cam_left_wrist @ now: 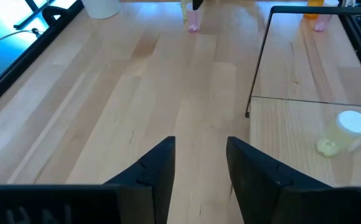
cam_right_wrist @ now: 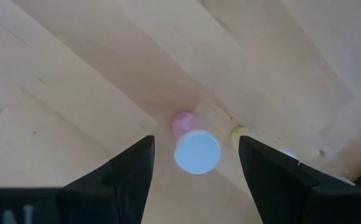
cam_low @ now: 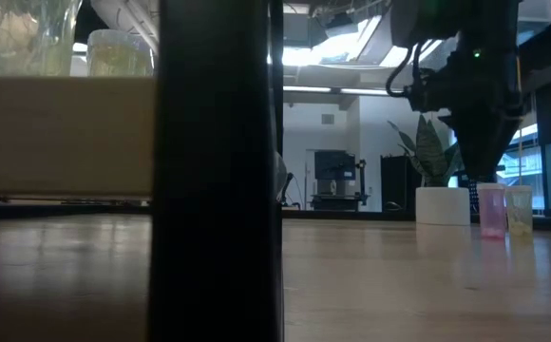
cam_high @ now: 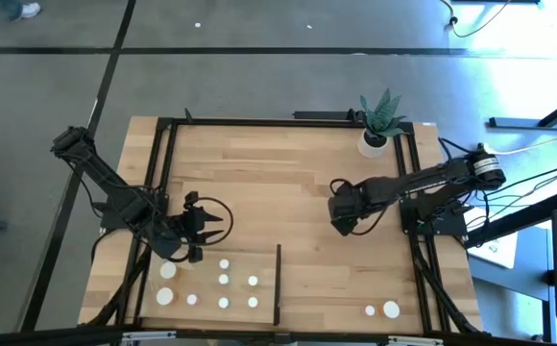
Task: Pick and place medicine bottles onto shelf by color
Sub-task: Put the top pink pill bottle on the shelf aligned with the other pink pill bottle
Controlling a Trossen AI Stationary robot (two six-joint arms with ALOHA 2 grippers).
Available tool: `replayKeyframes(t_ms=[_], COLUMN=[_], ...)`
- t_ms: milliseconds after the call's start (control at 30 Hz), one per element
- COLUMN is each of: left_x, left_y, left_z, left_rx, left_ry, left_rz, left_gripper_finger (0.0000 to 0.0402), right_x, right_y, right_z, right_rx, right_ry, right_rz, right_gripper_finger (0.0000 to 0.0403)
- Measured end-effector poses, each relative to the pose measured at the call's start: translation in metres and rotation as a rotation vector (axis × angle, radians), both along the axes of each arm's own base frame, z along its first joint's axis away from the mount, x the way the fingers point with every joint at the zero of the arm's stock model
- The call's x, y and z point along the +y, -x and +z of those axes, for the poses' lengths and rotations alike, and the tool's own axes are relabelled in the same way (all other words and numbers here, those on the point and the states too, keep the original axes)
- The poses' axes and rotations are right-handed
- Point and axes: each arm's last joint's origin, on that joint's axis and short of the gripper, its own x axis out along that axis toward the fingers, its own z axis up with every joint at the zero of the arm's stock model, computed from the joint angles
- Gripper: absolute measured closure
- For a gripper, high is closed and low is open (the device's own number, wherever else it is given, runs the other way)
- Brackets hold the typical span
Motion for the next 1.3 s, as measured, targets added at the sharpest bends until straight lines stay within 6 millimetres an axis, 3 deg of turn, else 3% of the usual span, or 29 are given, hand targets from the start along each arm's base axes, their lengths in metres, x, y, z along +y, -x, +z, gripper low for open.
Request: replayKeyframes(t_ms=[500,1300], left_x=[0.000,0.000], left_y=[0.000,0.000], left_z=[0.000,0.000], left_rx=[0.000,0.005], left_ry=[-0.001,-0.009], left_rz=[0.000,-0.004], left_gripper_finger=[0.0266,0.0265], right_x=[0.001,0.002], right_y=[-0.007,-0.012], right_z=[-0.019,-0.030], right_rx=[0.091,0.122], right_ry=[0.013,0.010], right_rz=[0.028,0.025], right_gripper_finger=[0.0168,0.0168])
